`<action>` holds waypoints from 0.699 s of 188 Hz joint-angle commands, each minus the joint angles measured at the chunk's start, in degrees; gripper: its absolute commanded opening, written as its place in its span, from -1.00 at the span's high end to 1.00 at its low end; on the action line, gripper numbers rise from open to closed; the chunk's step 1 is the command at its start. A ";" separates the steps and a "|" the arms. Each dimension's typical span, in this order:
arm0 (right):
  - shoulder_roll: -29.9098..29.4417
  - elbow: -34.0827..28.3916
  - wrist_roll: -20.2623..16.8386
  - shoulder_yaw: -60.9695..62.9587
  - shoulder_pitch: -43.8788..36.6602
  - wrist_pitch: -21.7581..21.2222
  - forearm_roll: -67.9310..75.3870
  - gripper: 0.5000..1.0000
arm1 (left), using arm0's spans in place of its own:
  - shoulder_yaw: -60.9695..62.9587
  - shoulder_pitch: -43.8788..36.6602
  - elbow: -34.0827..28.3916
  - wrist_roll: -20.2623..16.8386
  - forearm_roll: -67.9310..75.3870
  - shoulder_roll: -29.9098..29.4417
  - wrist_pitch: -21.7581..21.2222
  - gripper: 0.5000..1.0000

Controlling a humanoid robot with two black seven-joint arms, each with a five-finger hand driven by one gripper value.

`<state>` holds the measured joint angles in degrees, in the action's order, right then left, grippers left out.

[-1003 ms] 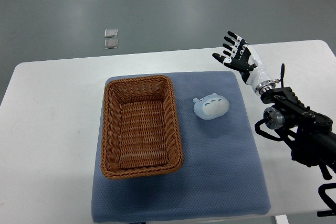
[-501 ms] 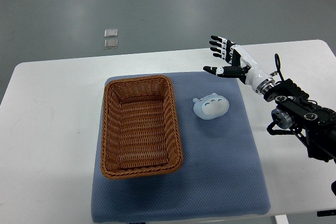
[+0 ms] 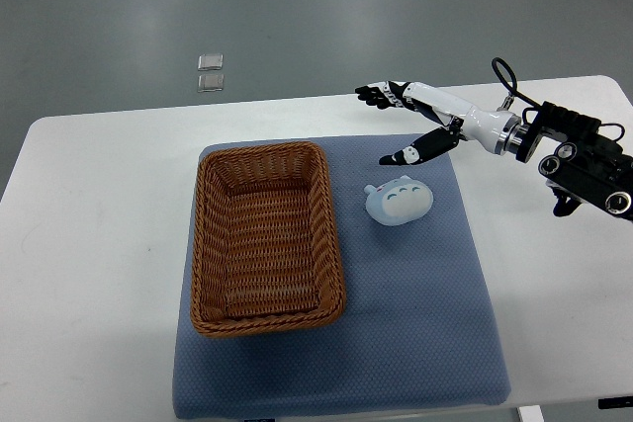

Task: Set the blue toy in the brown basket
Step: 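Reach the right hand down over the pale blue plush toy, then close the right hand fingers around the plush toy and lift it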

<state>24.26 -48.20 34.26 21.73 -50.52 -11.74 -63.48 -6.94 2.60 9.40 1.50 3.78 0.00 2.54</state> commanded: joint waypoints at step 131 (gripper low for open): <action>0.79 -1.19 0.74 -12.94 -1.25 4.80 -14.21 -0.61 | 0.26 0.04 -0.43 0.00 0.00 0.00 0.01 -1.00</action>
<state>25.02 -49.66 35.01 10.16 -51.72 -8.11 -77.37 -6.68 2.64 8.98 1.48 3.78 0.00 2.54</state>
